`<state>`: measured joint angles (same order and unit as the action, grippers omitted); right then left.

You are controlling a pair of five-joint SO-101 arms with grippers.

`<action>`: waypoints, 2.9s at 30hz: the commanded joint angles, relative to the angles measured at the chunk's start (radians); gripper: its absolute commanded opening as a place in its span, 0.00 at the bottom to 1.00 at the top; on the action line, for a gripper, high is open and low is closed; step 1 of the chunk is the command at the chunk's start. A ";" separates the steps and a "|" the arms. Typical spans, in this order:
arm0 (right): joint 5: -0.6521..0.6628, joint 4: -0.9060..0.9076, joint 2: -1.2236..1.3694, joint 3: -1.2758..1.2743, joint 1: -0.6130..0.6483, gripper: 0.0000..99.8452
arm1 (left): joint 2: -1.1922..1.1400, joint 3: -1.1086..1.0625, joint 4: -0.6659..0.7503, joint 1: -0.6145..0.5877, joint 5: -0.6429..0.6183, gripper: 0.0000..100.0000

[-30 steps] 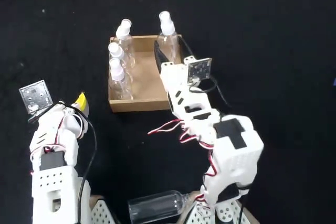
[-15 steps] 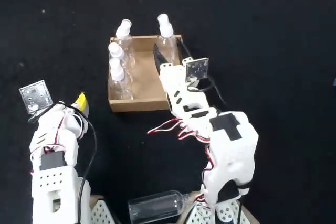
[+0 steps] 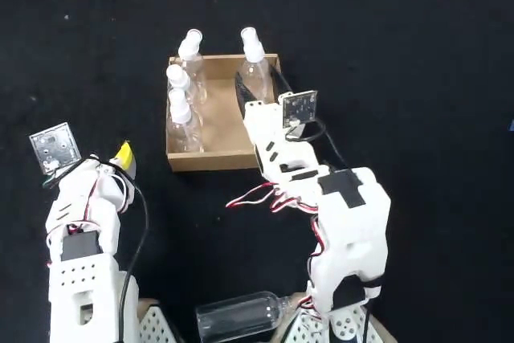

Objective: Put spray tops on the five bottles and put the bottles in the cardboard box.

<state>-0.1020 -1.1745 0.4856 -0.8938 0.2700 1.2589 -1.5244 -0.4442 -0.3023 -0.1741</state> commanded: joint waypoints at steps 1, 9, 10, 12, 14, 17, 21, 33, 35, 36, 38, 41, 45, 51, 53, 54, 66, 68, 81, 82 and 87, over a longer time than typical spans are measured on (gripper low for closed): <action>0.002 -0.029 -0.005 0.048 -0.018 0.02 | 0.005 0.010 0.023 0.010 -0.008 0.21; 0.002 -0.029 -0.005 0.044 -0.005 0.02 | 0.005 0.010 0.023 0.010 -0.008 0.21; 0.002 -0.029 -0.005 0.044 -0.005 0.02 | 0.005 0.010 0.023 0.010 -0.008 0.21; 0.002 -0.029 -0.005 0.044 -0.005 0.02 | 0.005 0.010 0.023 0.010 -0.008 0.21; 0.002 -0.029 -0.005 0.044 -0.005 0.02 | 0.005 0.010 0.023 0.010 -0.008 0.21; 0.002 -0.029 -0.005 0.044 -0.003 0.02 | 0.005 0.010 0.023 0.010 -0.008 0.21; 0.005 -0.029 -0.005 0.044 -0.003 0.02 | 0.005 0.010 0.023 0.010 -0.008 0.21; 0.092 -0.038 -0.005 0.019 0.020 0.02 | 0.005 0.010 0.023 0.010 -0.008 0.21; 0.087 -0.038 -0.005 0.019 0.020 0.02 | 0.005 0.010 0.023 0.010 -0.008 0.21; 0.086 -0.038 -0.005 0.019 0.020 0.03 | 0.005 0.010 0.023 0.010 -0.008 0.21; 0.086 -0.038 -0.005 0.019 0.021 0.08 | 0.005 0.010 0.023 0.010 -0.008 0.21; 0.052 -0.037 -0.005 0.019 0.023 0.13 | 0.005 0.010 0.023 0.010 -0.008 0.21; 0.043 -0.037 -0.005 0.019 0.021 0.13 | 0.005 0.010 0.023 0.010 -0.008 0.21; 0.040 -0.038 -0.008 0.012 0.023 0.13 | 0.005 0.010 0.023 0.010 -0.008 0.21; 0.038 -0.037 -0.010 0.010 0.023 0.13 | 0.005 0.010 0.023 0.010 -0.008 0.21; 0.038 -0.035 -0.010 0.010 0.023 0.13 | 0.005 0.010 0.023 0.010 -0.008 0.21; 0.043 -0.032 -0.010 0.010 0.034 0.13 | 0.005 0.010 0.023 0.010 -0.008 0.21; 0.043 -0.037 -0.012 0.002 0.034 0.17 | 0.005 0.010 0.023 0.010 -0.008 0.21; 0.041 -0.038 -0.012 -0.005 0.035 0.22 | 0.005 0.010 0.023 0.010 -0.008 0.21; 0.041 -0.038 -0.012 -0.005 0.035 0.22 | 0.005 0.010 0.023 0.010 -0.008 0.21; 0.040 -0.038 -0.012 -0.005 0.035 0.22 | 0.005 0.010 0.023 0.010 -0.008 0.21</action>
<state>-0.0575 -1.1822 0.4856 -0.8938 0.2854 1.2589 -1.5244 -0.4442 -0.3023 -0.1741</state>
